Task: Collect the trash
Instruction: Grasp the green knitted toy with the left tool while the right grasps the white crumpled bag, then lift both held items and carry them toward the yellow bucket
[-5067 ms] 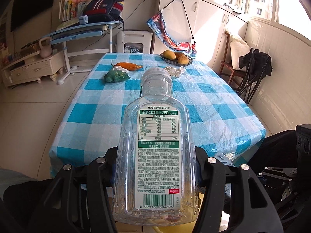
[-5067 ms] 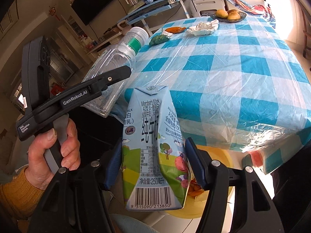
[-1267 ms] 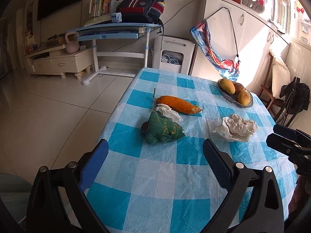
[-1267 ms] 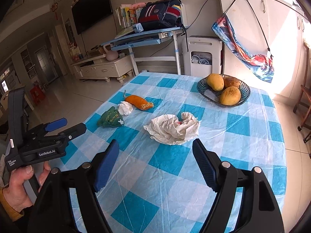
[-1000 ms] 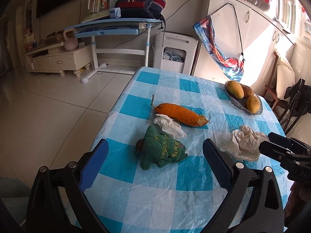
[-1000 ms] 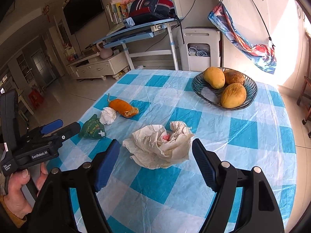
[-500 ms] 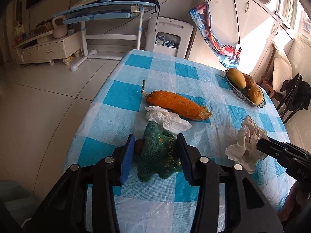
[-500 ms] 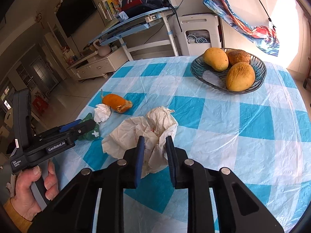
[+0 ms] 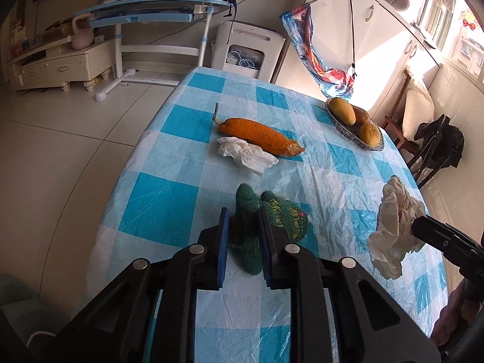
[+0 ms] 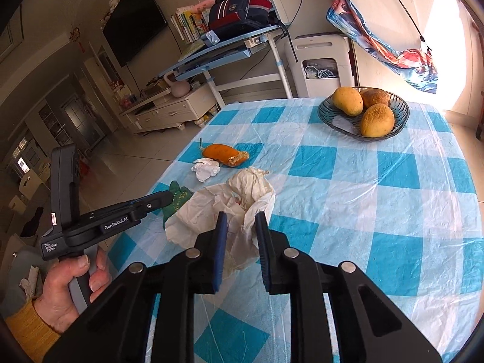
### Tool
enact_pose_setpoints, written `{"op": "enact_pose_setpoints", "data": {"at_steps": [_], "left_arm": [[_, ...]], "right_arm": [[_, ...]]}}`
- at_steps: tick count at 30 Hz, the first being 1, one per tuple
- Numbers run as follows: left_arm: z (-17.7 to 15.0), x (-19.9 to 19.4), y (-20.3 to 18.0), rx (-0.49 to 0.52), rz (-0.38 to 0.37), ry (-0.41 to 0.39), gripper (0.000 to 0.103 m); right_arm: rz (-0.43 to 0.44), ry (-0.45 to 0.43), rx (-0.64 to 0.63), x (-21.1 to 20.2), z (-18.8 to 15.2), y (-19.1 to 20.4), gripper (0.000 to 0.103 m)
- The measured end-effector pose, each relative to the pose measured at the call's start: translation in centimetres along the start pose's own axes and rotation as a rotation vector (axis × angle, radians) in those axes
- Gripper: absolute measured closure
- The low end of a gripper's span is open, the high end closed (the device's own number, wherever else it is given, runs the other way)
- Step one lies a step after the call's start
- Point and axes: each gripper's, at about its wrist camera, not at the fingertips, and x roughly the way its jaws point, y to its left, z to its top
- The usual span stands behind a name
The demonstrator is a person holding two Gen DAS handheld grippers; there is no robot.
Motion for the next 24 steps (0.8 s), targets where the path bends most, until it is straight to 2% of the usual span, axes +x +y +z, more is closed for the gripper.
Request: {"op": "enact_pose_setpoints", "data": {"at_steps": [1,2,4,6,9,11,16,18,19,22,24], "left_arm": [[0.0,0.2,0.0,-0.001,0.000,0.003,0.075],[0.0,0.3,-0.1,-0.007,0.005,0.001,0.059],[0.0,0.6,-0.3,-0.010,0.019,-0.004,0.045],[0.0,1.2,-0.7,-0.007,0.019,0.008,0.042],[0.2,0.8,-1.1,-0.003,0.033,-0.014,0.028],[0.2,0.7,-1.3,-0.010,-0.004,-0.021,0.025],[0.0,1.5,-2.7,0.027,-0.081,0.017,0.025],[-0.2,1.8,-3.5,0.063,-0.110,0.030,0.044],[-0.3,2.1,-3.9,0.078,-0.122,0.053,0.062],[-0.5,1.4,-4.4,0.101,-0.127,0.024,0.077],[-0.7,0.8,-4.3,0.099,-0.119,0.012,0.080]], "right_arm": [[0.004,-0.001,0.011,-0.2,-0.3,-0.1,0.083],[0.007,0.000,0.019,-0.3,-0.5,-0.2,0.083],[0.007,0.003,0.025,-0.4,-0.8,-0.3,0.083],[0.008,0.008,0.028,-0.3,-0.9,-0.4,0.083],[0.010,0.007,0.032,-0.3,-0.8,-0.4,0.083],[0.014,0.007,0.035,-0.3,-0.8,-0.4,0.083],[0.008,0.016,0.026,-0.1,-1.2,-0.3,0.083],[0.004,0.018,0.025,-0.2,-1.2,-0.4,0.083],[0.002,0.019,0.027,-0.2,-1.3,-0.5,0.083],[0.000,0.016,0.036,-0.5,-1.5,-0.6,0.083],[-0.001,0.011,0.040,-0.8,-1.6,-0.5,0.083]]}}
